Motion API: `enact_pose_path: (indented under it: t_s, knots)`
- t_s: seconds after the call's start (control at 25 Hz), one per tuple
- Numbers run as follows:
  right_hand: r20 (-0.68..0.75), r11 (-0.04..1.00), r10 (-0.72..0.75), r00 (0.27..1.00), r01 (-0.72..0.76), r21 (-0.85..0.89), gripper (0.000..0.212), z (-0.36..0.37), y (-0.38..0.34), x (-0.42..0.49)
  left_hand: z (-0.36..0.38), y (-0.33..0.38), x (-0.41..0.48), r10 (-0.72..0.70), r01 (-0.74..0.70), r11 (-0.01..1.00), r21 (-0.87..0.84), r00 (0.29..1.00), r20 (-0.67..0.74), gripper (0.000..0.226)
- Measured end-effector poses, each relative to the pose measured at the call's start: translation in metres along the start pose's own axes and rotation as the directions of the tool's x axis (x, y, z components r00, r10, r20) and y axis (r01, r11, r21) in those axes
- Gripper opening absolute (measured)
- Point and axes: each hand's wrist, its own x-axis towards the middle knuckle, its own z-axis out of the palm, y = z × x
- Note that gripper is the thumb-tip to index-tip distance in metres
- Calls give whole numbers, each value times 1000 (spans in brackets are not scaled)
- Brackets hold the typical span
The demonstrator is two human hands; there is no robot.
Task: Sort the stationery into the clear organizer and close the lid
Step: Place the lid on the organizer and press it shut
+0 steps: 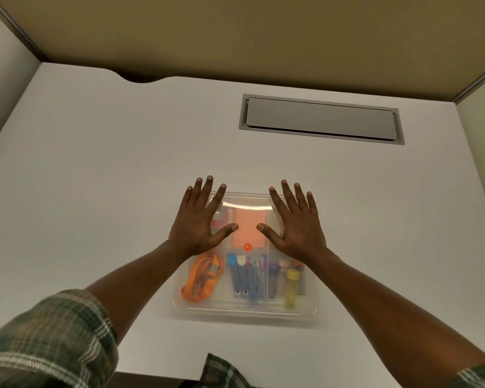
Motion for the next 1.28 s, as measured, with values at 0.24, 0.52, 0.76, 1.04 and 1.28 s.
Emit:
enact_pose_path:
  t_s: [0.24, 0.52, 0.76, 1.04, 1.28]
  knots:
    - [-80, 978, 76, 994, -59, 198, 88, -11, -4, -15, -11, 12, -17, -107, 98, 989, -107, 991, -80, 87]
    - [-36, 931, 209, 977, -187, 314, 90, 6, -24, -116, 4, 56, -127, -237, 235, 969, -76, 971, -24, 105]
    - [-46, 920, 214, 976, -186, 344, 87, 12, -25, -119, 11, 60, -131, -228, 229, 971, 65, 974, -21, 117]
    - [-111, 823, 276, 955, -175, 541, 77, 13, -16, -119, 11, 63, -130, -238, 239, 970, 44, 971, -30, 116]
    - [-107, 844, 229, 968, -143, 517, 84, 14, -43, -106, 8, 60, -142, -276, 276, 961, -8, 958, -76, 98]
